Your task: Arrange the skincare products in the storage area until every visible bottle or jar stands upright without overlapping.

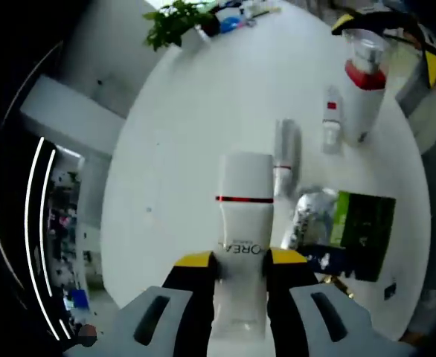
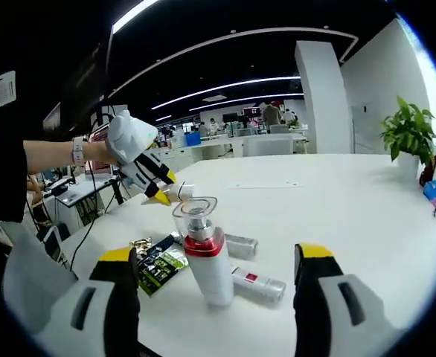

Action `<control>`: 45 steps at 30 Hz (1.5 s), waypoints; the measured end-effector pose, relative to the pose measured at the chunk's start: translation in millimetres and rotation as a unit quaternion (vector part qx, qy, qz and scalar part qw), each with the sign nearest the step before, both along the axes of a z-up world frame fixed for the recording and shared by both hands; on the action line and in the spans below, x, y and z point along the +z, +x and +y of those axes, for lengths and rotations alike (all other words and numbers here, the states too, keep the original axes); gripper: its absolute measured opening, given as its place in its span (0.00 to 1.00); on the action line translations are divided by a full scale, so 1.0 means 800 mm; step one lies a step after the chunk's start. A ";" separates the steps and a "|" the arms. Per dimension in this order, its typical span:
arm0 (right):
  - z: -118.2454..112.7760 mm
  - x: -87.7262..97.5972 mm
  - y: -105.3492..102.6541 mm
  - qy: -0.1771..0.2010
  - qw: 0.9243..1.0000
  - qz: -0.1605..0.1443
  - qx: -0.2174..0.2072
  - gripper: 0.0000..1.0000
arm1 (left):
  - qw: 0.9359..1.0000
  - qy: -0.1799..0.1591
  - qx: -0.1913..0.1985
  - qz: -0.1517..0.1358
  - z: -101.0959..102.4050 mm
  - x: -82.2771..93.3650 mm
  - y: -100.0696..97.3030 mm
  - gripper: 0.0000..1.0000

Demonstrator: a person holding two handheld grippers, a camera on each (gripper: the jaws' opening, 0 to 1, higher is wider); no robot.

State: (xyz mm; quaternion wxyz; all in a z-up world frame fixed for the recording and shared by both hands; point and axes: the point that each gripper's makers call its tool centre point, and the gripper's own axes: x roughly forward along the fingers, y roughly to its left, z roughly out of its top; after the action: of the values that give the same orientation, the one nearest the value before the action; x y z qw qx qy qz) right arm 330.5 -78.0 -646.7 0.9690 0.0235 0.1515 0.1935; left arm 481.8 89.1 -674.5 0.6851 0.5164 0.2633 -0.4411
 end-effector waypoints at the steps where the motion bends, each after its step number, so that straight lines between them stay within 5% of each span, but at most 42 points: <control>1: 0.002 -0.002 0.000 -0.003 1.000 0.003 0.004 0.86 | 1.000 -0.002 0.000 0.001 0.000 0.000 -0.005 0.23; 22: 0.017 -0.010 -0.008 -0.031 0.999 0.017 0.038 0.79 | 0.997 -0.072 0.023 -0.023 0.002 0.014 -0.076 0.23; 30: 0.016 -0.007 -0.011 -0.019 0.999 0.022 0.035 0.66 | 0.994 -0.101 0.046 -0.023 0.018 0.008 -0.102 0.23; 37: 0.029 -0.010 -0.028 -0.067 0.995 0.042 0.067 0.56 | 0.989 -0.124 0.075 -0.027 0.039 0.016 -0.121 0.23; 45: 0.049 -0.004 -0.058 -0.022 0.992 0.068 0.100 0.42 | 0.984 -0.153 0.092 -0.024 0.033 0.021 -0.142 0.23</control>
State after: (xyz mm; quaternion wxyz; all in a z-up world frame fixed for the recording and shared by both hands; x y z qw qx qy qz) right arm 283.9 -38.7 -650.2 0.9325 -0.0004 0.2229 0.2840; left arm 368.5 115.8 -658.1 0.7997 0.3893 0.2229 -0.3990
